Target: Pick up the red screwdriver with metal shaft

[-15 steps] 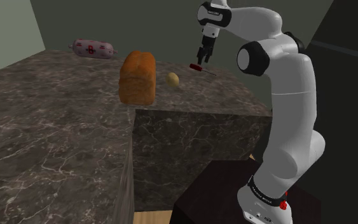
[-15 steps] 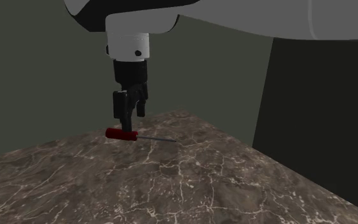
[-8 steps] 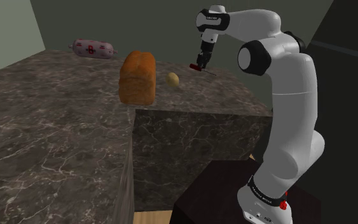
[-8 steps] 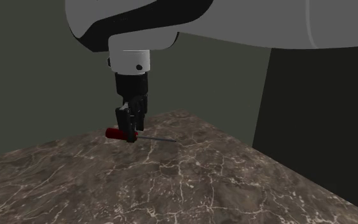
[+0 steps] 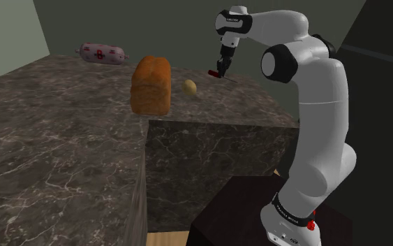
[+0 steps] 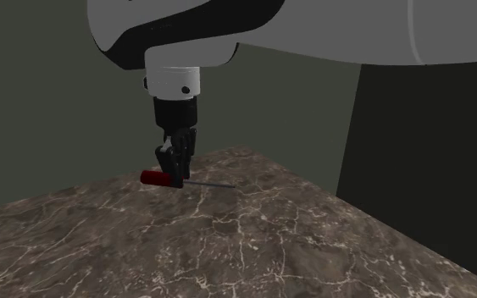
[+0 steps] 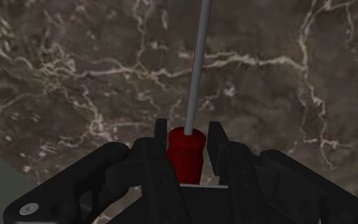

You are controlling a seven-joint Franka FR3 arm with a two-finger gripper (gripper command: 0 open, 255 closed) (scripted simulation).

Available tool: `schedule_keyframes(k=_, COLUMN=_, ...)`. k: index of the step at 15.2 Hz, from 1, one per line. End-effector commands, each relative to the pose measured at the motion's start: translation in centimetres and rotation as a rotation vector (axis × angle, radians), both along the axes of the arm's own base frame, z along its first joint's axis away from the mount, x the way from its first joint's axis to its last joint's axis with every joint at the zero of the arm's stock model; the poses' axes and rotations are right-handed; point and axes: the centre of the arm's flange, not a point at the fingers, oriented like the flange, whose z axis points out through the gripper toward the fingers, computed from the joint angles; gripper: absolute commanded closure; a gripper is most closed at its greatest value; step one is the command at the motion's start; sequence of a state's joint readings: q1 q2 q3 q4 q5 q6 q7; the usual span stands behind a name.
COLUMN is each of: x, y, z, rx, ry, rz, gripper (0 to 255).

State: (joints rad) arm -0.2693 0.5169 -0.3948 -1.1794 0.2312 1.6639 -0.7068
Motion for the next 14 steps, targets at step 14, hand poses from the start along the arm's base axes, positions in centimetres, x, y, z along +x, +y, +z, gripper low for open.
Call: schedule_keyframes(k=14, x=0.0, y=0.0, z=6.9, rx=0.0, ry=0.0, rz=0.0, gripper=255)
